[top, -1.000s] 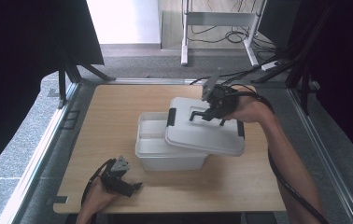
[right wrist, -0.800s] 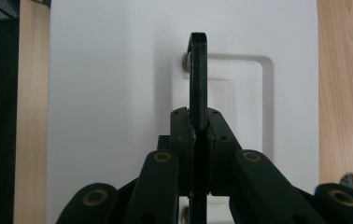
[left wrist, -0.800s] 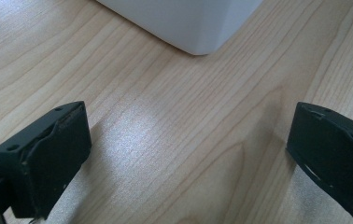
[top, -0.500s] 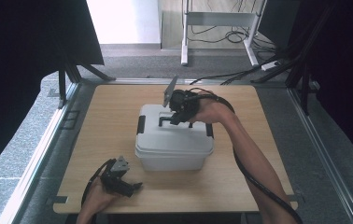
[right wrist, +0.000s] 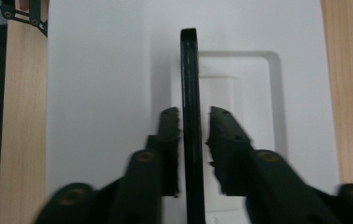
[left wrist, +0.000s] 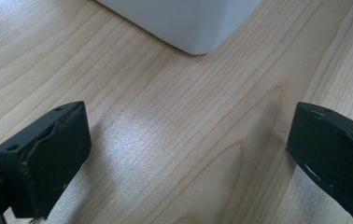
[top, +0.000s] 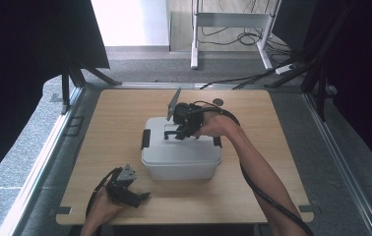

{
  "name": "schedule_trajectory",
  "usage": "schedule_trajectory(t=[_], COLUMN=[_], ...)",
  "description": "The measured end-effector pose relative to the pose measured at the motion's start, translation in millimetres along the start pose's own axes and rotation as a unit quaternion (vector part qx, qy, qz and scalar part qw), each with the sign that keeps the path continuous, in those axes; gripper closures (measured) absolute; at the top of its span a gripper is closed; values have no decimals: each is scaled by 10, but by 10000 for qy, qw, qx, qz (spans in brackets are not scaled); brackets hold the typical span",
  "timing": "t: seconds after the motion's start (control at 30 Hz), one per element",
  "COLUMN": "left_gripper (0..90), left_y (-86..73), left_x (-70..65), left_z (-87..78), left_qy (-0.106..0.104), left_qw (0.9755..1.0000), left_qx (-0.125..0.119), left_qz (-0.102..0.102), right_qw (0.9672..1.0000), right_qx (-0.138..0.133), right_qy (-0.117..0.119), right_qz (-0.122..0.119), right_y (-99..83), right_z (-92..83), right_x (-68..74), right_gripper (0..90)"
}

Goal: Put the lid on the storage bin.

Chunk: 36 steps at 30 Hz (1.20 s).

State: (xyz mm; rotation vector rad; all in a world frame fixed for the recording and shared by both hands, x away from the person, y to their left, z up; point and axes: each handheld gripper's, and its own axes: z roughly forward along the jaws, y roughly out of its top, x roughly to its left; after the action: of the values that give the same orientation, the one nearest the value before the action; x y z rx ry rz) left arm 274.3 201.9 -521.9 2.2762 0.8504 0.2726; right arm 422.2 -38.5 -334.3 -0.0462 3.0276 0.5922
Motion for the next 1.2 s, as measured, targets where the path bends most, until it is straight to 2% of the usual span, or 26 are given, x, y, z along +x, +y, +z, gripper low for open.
schedule_trajectory(t=[0.07,0.17,0.2,0.33,0.4,0.53,0.7,0.87,0.97,1.2], left_gripper=[0,0,0,0,0,0,0,0,0,0], left_y=[0,0,0,-1,-1,-1,-1,-1,-1,-1], left_x=[-1,0,-1,-2,-3,-5,-6,-7,-7,-5], left_z=[-1,-1,-1,-1,-2,-2,-1,-1,-1,0], left_qy=[5,6,8,15,20,30,51,63,69,79], left_qw=[10000,10000,10000,10000,10000,10000,10000,9999,9999,9999], left_qx=[-1,-2,-3,-4,-5,-8,-11,-13,-10,-12], left_qz=[-8,-11,-12,-24,-30,-44,-62,-78,-82,-82], right_qw=[10000,9991,9987,9965,9957,9926,9893,9835,9778,9661], right_qx=[-67,-294,-336,-479,-569,-751,-846,-989,-1079,-1234], right_qy=[-33,-168,-279,-538,-590,-671,-782,-925,-1017,-1266], right_qz=[33,255,275,416,429,681,900,1199,1478,1883], right_y=[-22,-83,-113,-219,-273,-429,-631,-864,-1039,-1387], right_z=[7,-47,-72,-165,-209,-317,-401,-476,-535,-641], right_x=[2,-4,10,65,80,115,158,196,231,310], right_gripper=[601,462,415,294,274,233,193,139,131,115])
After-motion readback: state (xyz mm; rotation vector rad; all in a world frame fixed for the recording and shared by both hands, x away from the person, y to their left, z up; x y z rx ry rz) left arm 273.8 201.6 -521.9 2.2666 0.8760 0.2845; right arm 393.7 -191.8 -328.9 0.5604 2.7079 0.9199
